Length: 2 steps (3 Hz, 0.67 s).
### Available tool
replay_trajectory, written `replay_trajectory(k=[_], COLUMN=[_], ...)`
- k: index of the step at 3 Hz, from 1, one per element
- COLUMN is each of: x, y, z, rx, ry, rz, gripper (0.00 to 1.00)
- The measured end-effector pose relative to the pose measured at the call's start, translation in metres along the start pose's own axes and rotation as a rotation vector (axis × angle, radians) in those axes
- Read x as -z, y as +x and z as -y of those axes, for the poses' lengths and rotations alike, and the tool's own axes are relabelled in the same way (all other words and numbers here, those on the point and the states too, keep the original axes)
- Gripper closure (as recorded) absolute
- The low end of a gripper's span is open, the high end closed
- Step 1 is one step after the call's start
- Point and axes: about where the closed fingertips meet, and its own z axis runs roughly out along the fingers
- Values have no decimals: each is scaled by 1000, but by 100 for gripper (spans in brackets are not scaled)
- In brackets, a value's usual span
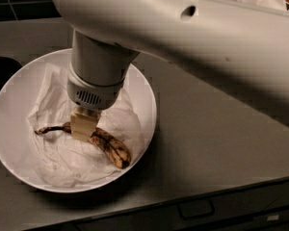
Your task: Pick banana from white bowl
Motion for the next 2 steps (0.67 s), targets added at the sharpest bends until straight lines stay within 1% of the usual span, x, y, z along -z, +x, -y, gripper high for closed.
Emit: replay_trajectory(k=[2], x=[-16], y=[19], z=[-11], rx=[-62], ry=[-42], rz=[-23], gripper=[46])
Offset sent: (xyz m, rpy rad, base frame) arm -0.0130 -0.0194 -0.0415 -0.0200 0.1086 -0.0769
